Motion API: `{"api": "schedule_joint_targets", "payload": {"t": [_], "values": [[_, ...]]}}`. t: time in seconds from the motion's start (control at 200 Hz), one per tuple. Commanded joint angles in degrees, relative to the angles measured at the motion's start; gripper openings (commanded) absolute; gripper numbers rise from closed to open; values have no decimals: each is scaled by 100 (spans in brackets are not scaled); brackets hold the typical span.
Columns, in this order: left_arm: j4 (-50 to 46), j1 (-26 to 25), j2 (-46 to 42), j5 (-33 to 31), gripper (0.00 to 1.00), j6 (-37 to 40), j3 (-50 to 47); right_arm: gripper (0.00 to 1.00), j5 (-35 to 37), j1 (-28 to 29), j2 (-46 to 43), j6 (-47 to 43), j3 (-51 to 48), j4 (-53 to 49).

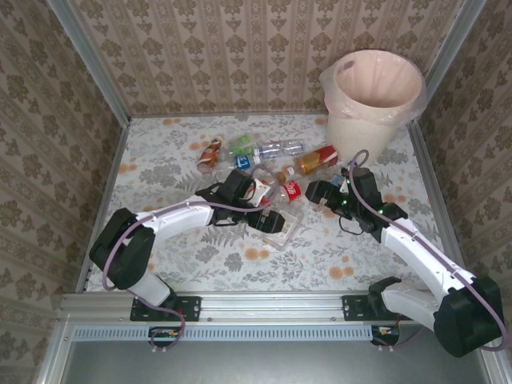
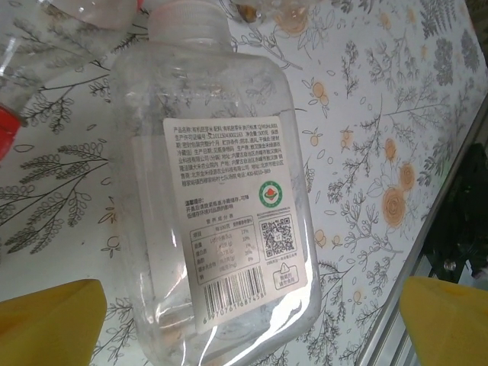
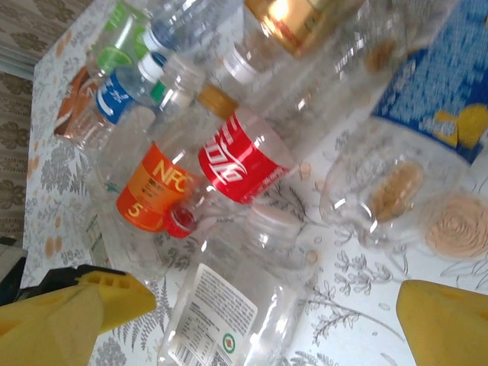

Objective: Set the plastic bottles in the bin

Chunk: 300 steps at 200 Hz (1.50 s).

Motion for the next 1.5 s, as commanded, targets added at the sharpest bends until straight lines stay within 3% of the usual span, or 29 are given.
{"api": "schedule_joint_targets", "payload": {"t": [0.0, 0.06, 0.38, 0.5, 0.56, 0.625, 0.84, 0.935, 1.04, 1.235, 1.355, 1.495], "values": [[-348, -133, 277, 504, 100, 320, 322, 100, -482, 44, 218, 616, -340, 462], [-389, -174, 417, 906, 100, 320, 443, 100, -541, 62, 324, 746, -432, 602], [-765, -628, 990, 1638, 100, 403, 1134, 100, -754, 72, 368, 589, -759, 781], [-870, -670, 1270, 1809, 88, 462, 1414, 100, -706, 77, 458, 261, -759, 559], [-780, -677, 1126, 1702, 89, 451, 1337, 100, -688, 115, 522, 133, -723, 434], [-540, -616, 813, 1511, 100, 362, 1093, 100, -601, 203, 569, -72, -665, 276], [674, -41, -294, 1110, 100, -383, 71, 100, 44, 674, 706, -691, -331, -329], [1078, 110, -759, 611, 100, -684, -216, 100, 435, 961, 758, -705, -147, -559], [1300, 146, -1145, -487, 100, -1064, -458, 100, 815, 1243, 788, -521, 0, -655], [623, 123, -1504, -2753, 100, -1985, -636, 100, 1286, 1807, 1146, -333, 427, -945], [540, 122, -1610, -3285, 100, -2397, -862, 100, 1519, 2082, 1550, -336, 774, -1228], [464, 130, -1594, -3447, 100, -2529, -935, 100, 1776, 2311, 2028, -331, 1104, -1491]]}}
